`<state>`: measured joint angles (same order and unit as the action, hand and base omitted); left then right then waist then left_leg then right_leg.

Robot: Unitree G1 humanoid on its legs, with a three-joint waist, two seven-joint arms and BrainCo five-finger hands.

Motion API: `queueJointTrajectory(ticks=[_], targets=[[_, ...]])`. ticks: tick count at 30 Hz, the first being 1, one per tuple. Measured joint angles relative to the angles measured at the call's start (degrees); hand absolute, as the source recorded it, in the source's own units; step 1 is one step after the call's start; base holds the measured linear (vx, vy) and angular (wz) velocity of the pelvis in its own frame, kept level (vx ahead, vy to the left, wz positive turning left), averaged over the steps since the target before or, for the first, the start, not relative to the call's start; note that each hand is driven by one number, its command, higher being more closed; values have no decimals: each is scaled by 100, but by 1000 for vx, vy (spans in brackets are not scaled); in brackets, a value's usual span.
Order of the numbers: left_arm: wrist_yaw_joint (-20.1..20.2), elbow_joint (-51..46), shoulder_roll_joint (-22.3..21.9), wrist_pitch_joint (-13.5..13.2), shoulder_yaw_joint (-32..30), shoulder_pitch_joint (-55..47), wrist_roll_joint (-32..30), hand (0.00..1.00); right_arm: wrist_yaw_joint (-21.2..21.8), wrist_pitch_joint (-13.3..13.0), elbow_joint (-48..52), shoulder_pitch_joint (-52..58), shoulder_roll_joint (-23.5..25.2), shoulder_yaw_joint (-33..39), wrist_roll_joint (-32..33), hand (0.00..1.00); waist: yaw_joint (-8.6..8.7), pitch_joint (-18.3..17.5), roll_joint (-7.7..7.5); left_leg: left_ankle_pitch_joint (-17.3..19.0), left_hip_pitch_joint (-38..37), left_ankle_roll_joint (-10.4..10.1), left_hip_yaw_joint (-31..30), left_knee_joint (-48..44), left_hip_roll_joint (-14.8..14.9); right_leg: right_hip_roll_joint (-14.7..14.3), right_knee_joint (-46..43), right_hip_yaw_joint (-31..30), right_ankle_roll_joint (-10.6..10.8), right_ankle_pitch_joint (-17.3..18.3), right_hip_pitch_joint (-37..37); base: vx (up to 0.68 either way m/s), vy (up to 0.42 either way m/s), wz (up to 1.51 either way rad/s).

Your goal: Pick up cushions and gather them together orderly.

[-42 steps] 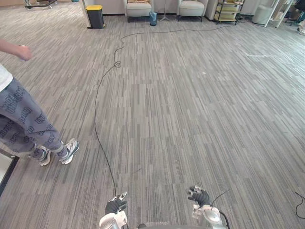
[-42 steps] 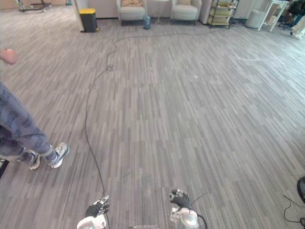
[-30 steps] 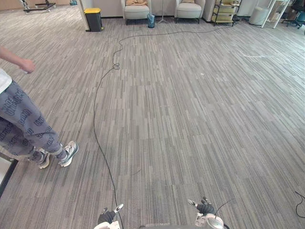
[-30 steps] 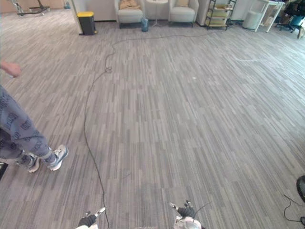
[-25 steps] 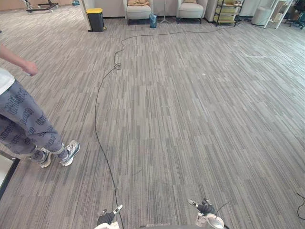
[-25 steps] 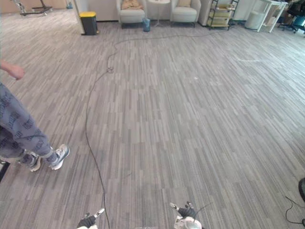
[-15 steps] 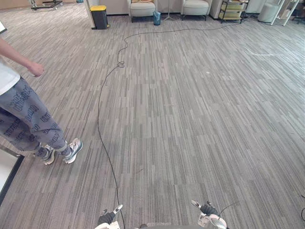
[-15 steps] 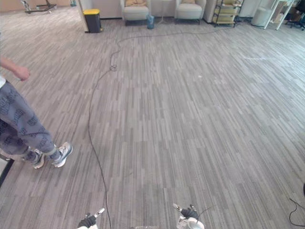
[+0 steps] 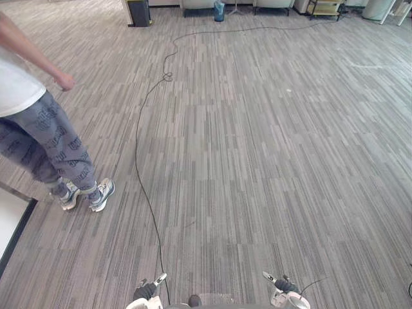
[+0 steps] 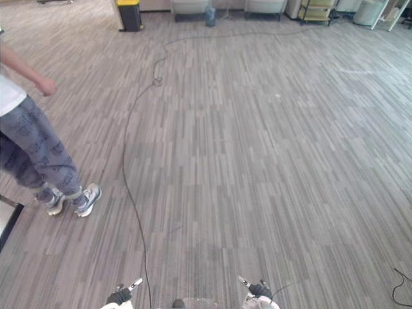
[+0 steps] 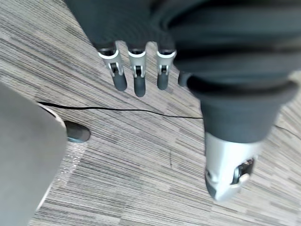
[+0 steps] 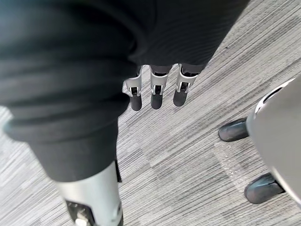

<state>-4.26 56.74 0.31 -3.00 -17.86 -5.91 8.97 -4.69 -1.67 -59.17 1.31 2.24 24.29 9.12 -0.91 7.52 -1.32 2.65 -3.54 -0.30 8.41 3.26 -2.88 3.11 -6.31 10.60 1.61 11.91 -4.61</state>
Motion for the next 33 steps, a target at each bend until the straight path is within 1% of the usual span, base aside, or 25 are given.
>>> queueJointTrajectory(ticks=[3,4,6,7,8,10,11,12,13,14,15,16,18,19,20,21,22,23,24,27,28,30,31,32,33], targets=[[-2,-126,28,0,-195,136,13,0,-1,0,109,-12,59,-16,17,0,-58,228,-117,618,834,-110,322,-1774,130,93,-249,173,-26,131,65,41,-57,33],[-5,-195,-44,1,-378,181,31,0,-5,-1,188,30,36,-152,64,0,-116,245,-95,836,1389,-98,571,-2968,348,73,-331,236,-94,261,60,10,-43,23],[-5,-256,-49,-9,-382,202,90,0,-9,-1,216,-6,18,-269,100,0,-146,268,-84,863,1836,-108,713,-3826,519,96,-310,292,-177,322,-28,43,23,19],[-4,-268,-60,-35,-354,207,200,0,-24,3,218,-37,3,-300,100,0,-168,303,-48,1106,1988,-70,875,-4099,706,95,-313,315,-187,373,-130,103,86,13],[-9,-272,-87,-50,-296,227,293,0,-39,-2,218,-40,-14,-316,105,0,-215,278,-6,1172,2149,-51,1024,-3872,947,119,-265,316,-194,461,-231,109,86,5],[-8,-286,-89,-52,-279,240,387,0,-45,0,218,-72,-5,-350,112,0,-238,285,10,1092,2234,-27,1034,-3435,987,203,-220,278,-137,535,-307,151,132,-5],[-9,-325,-91,-57,-250,232,439,0,-47,0,218,-110,-8,-430,110,0,-248,280,10,874,2369,-37,1015,-2942,1001,299,-175,231,-40,604,-337,240,227,-24],[-13,-369,-110,-60,-250,231,470,0,-50,1,220,-169,-6,-431,107,0,-266,270,21,459,2520,-114,981,-2454,1016,394,-113,103,88,693,-309,253,259,-28],[-14,-391,-112,-60,-243,230,466,0,-50,1,222,-173,-5,-431,107,0,-276,255,15,295,2561,-115,989,-2428,1016,434,-104,55,125,721,-303,425,403,-42],[-46,-406,-45,-60,-241,194,465,0,-66,6,223,-178,23,-421,98,0,-339,94,-115,322,2664,79,1171,-2652,829,709,-3,-144,60,851,-257,416,355,-35],[-58,-409,-32,-61,-248,185,466,0,-67,9,218,-124,42,-400,93,0,-353,51,-183,514,2700,75,1248,-2730,793,763,-7,-185,53,822,-240,724,441,-50],[-62,-414,-13,-63,-261,205,459,0,-47,11,224,-126,91,-374,51,0,-402,4,-274,824,2738,209,1401,-2996,747,929,-252,-318,264,666,-149,576,279,-41],[-73,-363,40,-51,-211,224,463,0,-39,14,234,-76,161,-340,19,0,-430,-8,-316,1159,2417,329,1579,-3115,677,1129,-1410,-599,525,533,181,629,335,-34],[-76,-238,96,-49,-86,250,462,0,1,16,233,-15,161,-353,-1,0,-416,15,-302,1359,1941,344,1606,-3029,596,1230,-2990,-843,705,142,647,543,290,-16],[-75,-200,111,-45,-51,272,462,0,7,16,231,13,161,-352,-2,0,-394,48,-297,1408,1723,356,1592,-2975,552,1235,-3568,-916,726,-27,825,504,217,-10],[-75,-181,129,-44,47,304,461,0,11,-4,387,101,151,-360,-4,0,-347,115,-297,1486,1066,374,1581,-2702,437,1139,-4933,-1116,778,-125,1254,489,147,0],[-69,-175,89,-45,99,371,461,0,15,-24,471,132,146,-379,-5,0,-282,131,-252,1534,539,367,1565,-2364,404,964,-5635,-1087,704,-81,1663,476,129,-4],[-69,-165,65,-45,99,388,462,0,17,-43,506,127,145,-379,-5,0,-256,139,-231,1558,339,333,1558,-2197,398,901,-5775,-1011,655,-51,1829,455,115,-8],[-64,-90,-10,-40,100,485,467,0,26,-77,645,129,158,-380,-5,0,-206,149,-217,1574,-143,303,1562,-1749,364,778,-5822,-690,503,72,2376,439,95,-2],[-58,51,-203,-34,120,711,467,0,27,-125,786,124,152,-317,-4,0,-71,162,-213,1716,-752,97,1511,-1306,334,761,-4764,193,301,200,3177,478,38,10],[-47,135,-310,-24,149,811,451,0,27,-126,771,87,64,-220,-4,0,16,201,-162,1794,-1118,52,1452,-1057,340,583,-3477,512,74,-49,3361,532,-8,26],[-32,157,-338,-25,146,805,370,0,28,-121,623,91,19,-199,-12,0,96,196,-150,1796,-1376,51,1326,-865,313,408,-2332,490,-22,-423,3318,564,-46,54],[-7,210,-380,-26,140,815,334,0,27,-128,563,137,2,-71,33,0,147,215,-129,1794,-1645,48,994,-826,267,259,-2079,301,-482,-1005,3263,717,-123,52],[41,277,-406,28,159,790,288,0,26,-109,543,72,-104,-80,2,0,164,211,62,1770,-1801,12,845,-921,479,163,-2330,343,-650,-894,3177,733,-161,31],[67,263,-399,45,68,744,224,0,28,-106,546,34,-142,-108,-28,0,144,215,193,1668,-1709,-156,762,-1279,627,129,-2463,421,-670,-631,3119,993,-277,27]])
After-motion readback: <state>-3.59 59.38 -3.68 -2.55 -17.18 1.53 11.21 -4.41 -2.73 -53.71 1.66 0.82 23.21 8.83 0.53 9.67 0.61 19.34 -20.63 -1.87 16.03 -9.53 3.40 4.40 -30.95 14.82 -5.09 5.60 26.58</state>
